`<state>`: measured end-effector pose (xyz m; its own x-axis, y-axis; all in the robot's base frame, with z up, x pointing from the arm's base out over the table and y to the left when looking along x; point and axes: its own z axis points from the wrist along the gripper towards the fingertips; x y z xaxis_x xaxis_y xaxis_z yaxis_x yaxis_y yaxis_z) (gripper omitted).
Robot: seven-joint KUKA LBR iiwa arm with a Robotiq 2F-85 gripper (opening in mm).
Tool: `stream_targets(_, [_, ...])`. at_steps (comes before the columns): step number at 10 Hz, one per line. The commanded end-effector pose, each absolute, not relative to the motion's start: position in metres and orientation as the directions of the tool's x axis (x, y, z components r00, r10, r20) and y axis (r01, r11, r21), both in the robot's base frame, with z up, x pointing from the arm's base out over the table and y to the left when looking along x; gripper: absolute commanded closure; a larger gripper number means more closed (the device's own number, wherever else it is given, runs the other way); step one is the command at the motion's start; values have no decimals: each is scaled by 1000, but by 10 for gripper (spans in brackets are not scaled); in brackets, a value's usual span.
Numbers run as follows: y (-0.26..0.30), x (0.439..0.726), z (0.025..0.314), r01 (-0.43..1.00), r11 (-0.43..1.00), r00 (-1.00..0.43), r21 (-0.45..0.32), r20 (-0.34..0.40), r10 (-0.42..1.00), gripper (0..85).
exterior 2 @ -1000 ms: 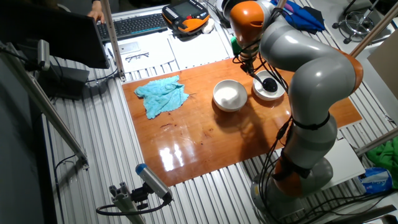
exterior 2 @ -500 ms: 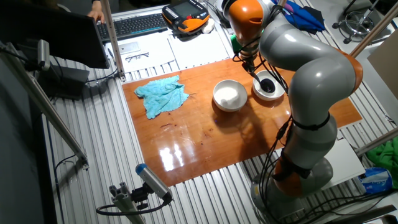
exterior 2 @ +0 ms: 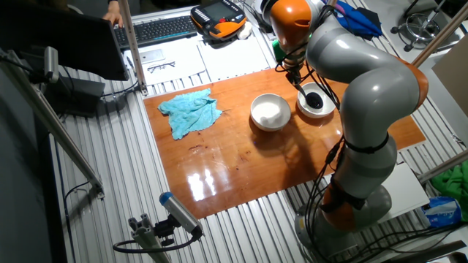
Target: Scoop water with a large spoon from one bowl to another
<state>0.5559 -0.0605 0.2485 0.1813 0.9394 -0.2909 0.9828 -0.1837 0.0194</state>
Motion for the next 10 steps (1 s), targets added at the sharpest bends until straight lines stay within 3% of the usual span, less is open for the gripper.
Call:
stream_targets(1, [-60,556,250,983,-183,180,18,-293,939,850])
stream_targets(10, [-58,554,261,985,-175,168,2,-294,941,850])
